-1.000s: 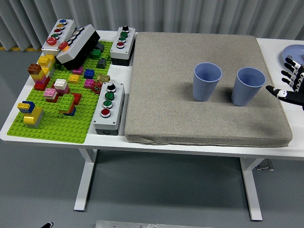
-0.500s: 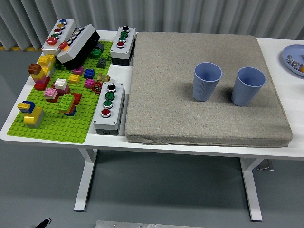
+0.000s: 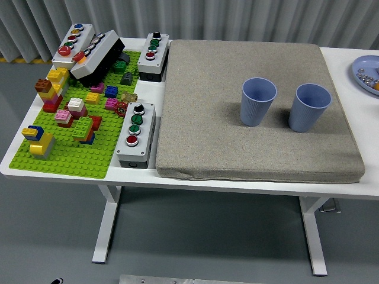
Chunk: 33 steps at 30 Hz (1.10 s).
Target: Pick cup pour cup place
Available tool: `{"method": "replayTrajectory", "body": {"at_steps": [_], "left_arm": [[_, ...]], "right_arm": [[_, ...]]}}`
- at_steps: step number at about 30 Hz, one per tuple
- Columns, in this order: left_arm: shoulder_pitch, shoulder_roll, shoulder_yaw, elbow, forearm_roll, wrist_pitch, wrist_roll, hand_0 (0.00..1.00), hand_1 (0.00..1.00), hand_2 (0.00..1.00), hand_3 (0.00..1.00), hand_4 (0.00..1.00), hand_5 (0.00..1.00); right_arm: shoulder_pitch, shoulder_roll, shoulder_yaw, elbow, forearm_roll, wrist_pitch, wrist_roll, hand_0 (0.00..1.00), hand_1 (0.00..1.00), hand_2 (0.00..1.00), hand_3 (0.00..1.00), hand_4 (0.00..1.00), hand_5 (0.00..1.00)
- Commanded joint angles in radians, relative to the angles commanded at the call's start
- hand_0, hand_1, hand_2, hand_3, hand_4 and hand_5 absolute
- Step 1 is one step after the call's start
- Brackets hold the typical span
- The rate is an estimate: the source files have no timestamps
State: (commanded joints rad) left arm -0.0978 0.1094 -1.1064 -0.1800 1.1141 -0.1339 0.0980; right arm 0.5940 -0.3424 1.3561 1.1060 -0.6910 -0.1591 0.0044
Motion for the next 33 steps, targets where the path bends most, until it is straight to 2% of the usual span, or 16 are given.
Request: {"method": "replayTrajectory", "body": {"at_steps": [9,19,33], "left_arm": [[0.01,-0.005,-0.045,0.0,0.014,0.004,0.005,0.811,0.778,0.843,0.763,0.538,0.998],[0.019,-0.009,-0.05,0.0,-0.011,0.007,-0.011,0.811,0.776,0.836,0.761,0.539,0.998],[0.037,-0.014,-0.068,0.0,-0.017,0.011,-0.03,0.81,0.776,0.833,0.759,0.54,0.998]], "right_arm": [[0.007,-0.002,0.003,0.004,-0.007,0.005,0.0,0.944,0.852,0.835,0.804,0.763,0.998],[0.026,0.002,0.014,-0.002,-0.026,0.02,-0.001,0.949,0.853,0.842,0.808,0.754,0.998],[0.026,0.009,0.023,-0.005,-0.029,0.017,0.002,0.95,0.854,0.841,0.808,0.751,0.998]]}}
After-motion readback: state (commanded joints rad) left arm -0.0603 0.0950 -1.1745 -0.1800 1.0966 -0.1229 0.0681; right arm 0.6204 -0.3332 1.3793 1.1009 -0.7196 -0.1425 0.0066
